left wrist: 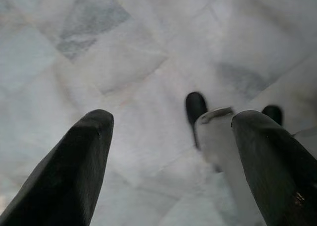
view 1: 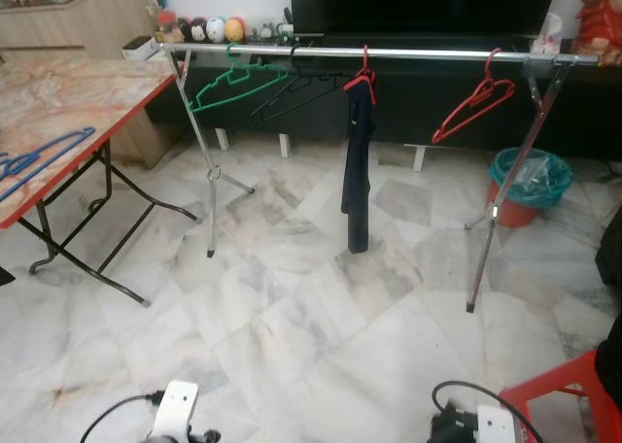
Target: Hang hanger
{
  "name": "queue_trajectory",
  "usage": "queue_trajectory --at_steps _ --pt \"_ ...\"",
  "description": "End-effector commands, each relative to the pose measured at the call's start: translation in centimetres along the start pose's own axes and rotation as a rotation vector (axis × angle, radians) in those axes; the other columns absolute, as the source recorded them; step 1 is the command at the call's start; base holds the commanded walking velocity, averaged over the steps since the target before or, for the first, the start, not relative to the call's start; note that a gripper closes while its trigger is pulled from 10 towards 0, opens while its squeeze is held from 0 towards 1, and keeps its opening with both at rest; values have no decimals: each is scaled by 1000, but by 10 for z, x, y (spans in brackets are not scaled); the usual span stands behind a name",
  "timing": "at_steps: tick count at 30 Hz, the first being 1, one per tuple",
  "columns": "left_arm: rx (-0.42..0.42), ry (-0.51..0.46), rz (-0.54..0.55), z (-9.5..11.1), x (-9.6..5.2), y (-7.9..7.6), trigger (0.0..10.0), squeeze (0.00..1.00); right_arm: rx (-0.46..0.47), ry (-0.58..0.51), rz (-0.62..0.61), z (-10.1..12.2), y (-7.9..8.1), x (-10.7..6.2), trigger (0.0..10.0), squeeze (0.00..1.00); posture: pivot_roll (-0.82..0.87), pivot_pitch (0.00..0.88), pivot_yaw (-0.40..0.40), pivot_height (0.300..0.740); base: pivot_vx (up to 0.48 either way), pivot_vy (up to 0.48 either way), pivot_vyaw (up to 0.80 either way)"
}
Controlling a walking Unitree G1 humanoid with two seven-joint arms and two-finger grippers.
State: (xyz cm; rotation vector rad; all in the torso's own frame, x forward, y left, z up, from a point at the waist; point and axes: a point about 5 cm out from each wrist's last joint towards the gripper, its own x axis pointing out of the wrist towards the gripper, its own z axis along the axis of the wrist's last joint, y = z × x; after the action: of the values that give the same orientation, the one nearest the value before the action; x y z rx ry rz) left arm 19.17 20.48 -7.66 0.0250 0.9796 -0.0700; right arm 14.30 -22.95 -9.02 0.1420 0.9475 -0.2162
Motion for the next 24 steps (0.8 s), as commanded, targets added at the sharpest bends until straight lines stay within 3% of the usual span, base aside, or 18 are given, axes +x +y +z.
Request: queue_trajectory --at_steps 1,5,14,24 --pt "-38 35 20 -9 -1 3 10000 0 7 -9 3 -3 -1 -1 10000 0 -12 0 29 740 0 0 0" --pt "-46 46 11 -13 -2 1 10000 0 19 -16 -10 -3 -4 -1 10000 0 -13 0 30 740 0 0 0" --pt "-49 98 62 -30 -11 29 10000 0 5 -21 -12 -5 -8 -3 10000 0 -16 0 44 740 0 0 0" --pt "-44 121 66 -37 -13 29 10000 0 7 -18 5 -9 -3 -3 10000 0 -17 0 50 740 0 0 0"
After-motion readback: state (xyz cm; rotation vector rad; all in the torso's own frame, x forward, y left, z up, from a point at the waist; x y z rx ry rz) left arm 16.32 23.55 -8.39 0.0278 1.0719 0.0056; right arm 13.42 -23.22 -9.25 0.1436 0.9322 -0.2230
